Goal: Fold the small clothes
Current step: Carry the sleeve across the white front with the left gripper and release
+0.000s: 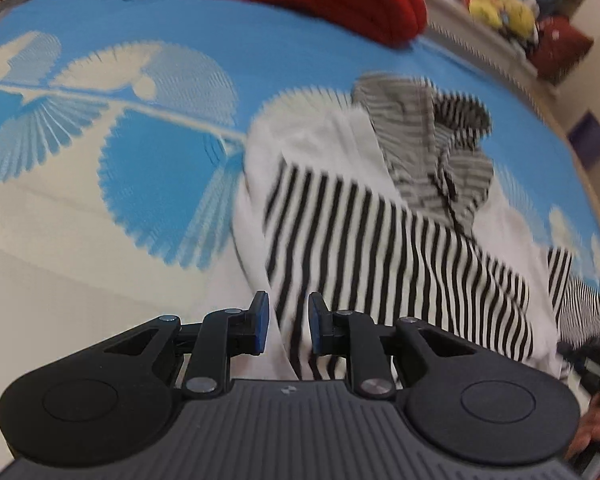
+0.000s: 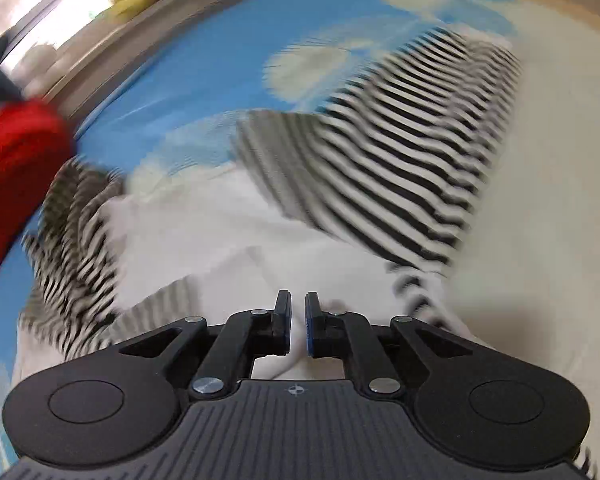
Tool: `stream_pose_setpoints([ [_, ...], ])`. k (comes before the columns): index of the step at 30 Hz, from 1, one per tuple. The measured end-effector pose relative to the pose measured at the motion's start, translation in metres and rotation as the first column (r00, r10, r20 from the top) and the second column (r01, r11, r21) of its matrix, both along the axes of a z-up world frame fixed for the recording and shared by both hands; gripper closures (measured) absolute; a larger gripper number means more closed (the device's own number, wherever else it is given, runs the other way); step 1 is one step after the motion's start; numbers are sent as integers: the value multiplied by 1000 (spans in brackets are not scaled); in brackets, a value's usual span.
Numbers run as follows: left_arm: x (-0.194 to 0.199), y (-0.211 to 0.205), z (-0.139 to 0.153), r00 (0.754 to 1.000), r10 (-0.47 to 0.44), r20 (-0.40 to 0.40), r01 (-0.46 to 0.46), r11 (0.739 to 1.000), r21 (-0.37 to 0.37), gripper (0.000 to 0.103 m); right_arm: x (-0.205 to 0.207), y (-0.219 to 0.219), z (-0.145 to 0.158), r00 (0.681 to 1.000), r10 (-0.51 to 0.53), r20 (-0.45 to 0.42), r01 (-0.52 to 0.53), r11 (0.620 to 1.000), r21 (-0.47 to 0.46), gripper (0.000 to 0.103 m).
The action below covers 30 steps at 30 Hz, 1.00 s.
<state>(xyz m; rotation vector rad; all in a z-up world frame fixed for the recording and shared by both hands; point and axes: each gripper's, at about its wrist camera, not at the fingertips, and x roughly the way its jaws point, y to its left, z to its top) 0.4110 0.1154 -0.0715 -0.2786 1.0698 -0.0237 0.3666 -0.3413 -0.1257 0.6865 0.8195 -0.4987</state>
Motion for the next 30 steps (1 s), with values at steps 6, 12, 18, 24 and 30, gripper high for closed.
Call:
stream_pose_setpoints([
  [6,2,-2,-39,990,10,-143,-7,1000,24,81,18,6,-12,976,211,61,-217,968,129,70],
  [12,0,-14,-26,998,-24,-54,27,998,62,78,20,-5,-2,975,217,39,-219,973,73,56],
  [18,2,-28,-32,993,-24,-112,38,992,118,78,21,-47,-8,985,167,-30,-163,980,118,54],
  [24,-1,-51,-3,997,-80,1,80,990,119,75,13,-128,29,991,92,101,-88,995,-44,52],
  [30,8,-64,-5,997,-82,4,81,992,101,75,-15,-232,12,975,-187,118,190,982,-10,52],
])
